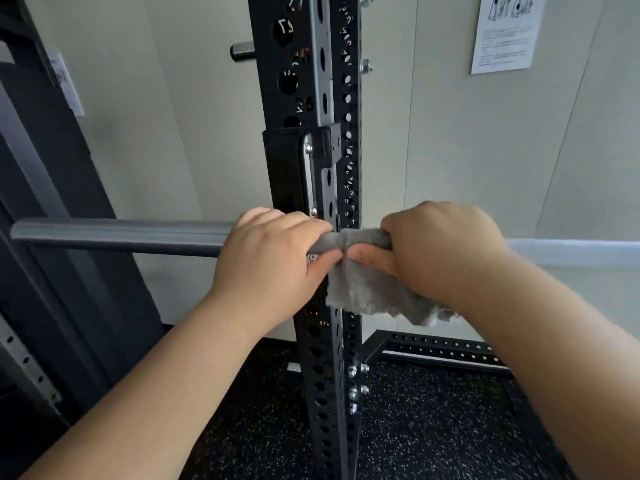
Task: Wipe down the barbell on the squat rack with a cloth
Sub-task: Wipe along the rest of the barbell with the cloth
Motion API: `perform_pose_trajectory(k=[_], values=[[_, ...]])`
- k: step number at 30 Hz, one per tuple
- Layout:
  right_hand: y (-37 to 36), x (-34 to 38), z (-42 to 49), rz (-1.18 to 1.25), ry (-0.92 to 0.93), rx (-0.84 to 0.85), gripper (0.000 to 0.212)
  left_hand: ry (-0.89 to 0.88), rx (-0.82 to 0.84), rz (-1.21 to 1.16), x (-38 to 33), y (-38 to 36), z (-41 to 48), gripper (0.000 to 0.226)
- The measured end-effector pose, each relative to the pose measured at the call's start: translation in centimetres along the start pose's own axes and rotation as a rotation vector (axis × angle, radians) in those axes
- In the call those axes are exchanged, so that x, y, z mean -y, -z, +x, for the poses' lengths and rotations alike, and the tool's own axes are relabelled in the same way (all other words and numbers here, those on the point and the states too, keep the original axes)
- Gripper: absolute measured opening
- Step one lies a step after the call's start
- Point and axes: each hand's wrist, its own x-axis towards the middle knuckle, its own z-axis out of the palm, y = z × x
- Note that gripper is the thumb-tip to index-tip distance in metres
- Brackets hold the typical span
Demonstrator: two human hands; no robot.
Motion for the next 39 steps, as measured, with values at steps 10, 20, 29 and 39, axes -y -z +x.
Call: perform_pose_trajectory(k=[10,20,29,39], values=[[-0.8,-4.3,-3.5,-0.005,-0.025,-0.095,0.069,0.012,-0.047,-0.023,-0.1,-0.2,0.0,0.030],[-1.7,-3.7,-2.8,0.027,0.032,-0.131,0.062,0.003,-0.073,-0.066,0.2,-0.4,-0.1,0.031],[-2.0,-4.2,-4.2,-0.045,-0.096,-0.193,0.081,0.014,-0.004,-0.015,-0.3,-0.1,0.0,0.034],[-2.3,-9.4,-5.8,0.041,-0.232,-0.117,0.094,0.047,0.028,-0.013,-0.1,-0.2,0.5,0.036]])
